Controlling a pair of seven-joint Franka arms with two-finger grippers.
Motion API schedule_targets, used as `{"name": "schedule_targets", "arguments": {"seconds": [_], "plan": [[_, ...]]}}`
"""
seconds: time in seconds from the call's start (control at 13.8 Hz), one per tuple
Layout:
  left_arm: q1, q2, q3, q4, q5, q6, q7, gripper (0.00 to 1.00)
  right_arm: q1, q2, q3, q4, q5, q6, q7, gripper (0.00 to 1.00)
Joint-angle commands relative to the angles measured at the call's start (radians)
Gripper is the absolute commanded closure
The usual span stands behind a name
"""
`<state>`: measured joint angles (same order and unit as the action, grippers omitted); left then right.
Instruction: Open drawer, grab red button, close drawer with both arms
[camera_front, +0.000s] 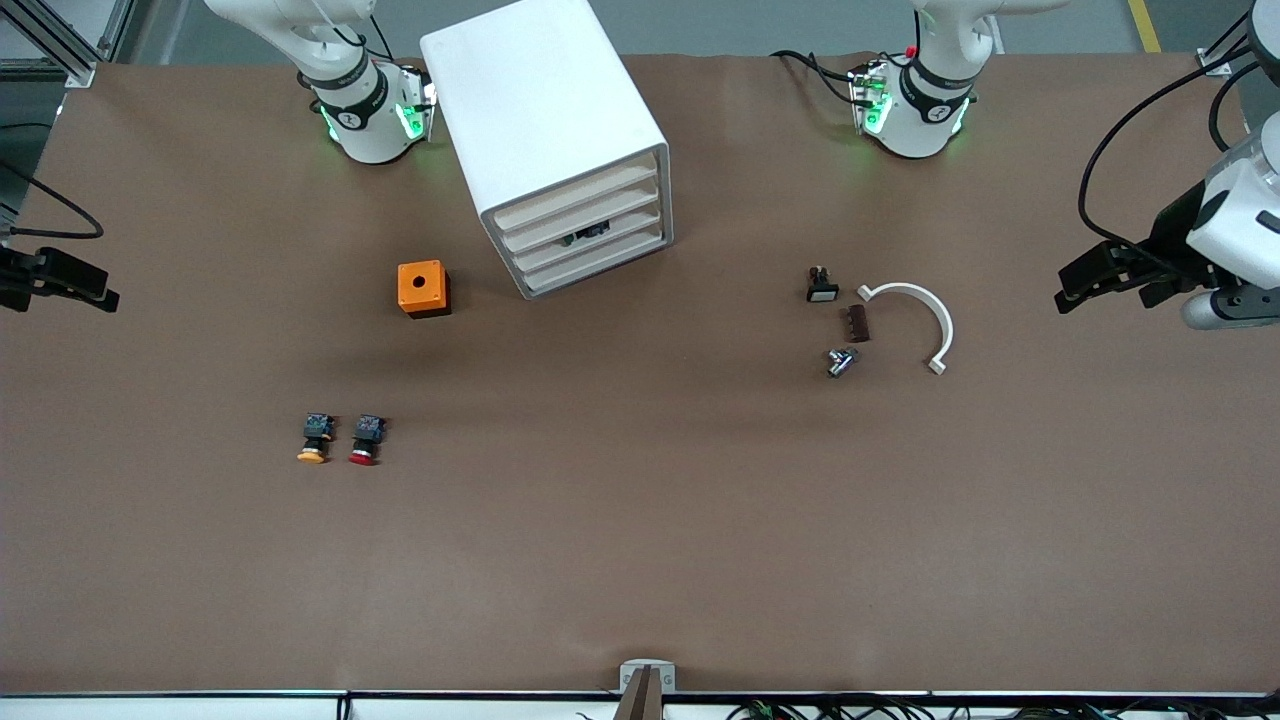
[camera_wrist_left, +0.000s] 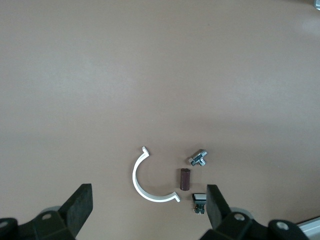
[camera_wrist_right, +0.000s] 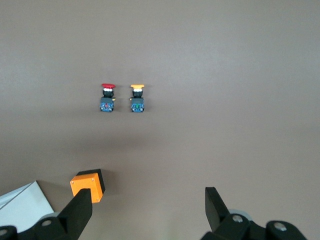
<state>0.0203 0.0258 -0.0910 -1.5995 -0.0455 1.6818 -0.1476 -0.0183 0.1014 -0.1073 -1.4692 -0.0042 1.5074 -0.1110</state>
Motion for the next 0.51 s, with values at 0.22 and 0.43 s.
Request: {"name": "schedule_targets", "arguments": {"seconds": [0.22, 0.43], "plan": [[0.015, -0.024, -0.006, 0.004, 0.012, -0.014, 0.013, 0.0, -0.011, -0.015, 0.015, 0.036, 0.018, -0.062, 0.008, 0.0], [0.012, -0.023, -0.013, 0.033, 0.013, -0.014, 0.01, 0.0, -0.011, -0.043, 0.015, 0.015, 0.026, -0.082, 0.008, 0.0]]}}
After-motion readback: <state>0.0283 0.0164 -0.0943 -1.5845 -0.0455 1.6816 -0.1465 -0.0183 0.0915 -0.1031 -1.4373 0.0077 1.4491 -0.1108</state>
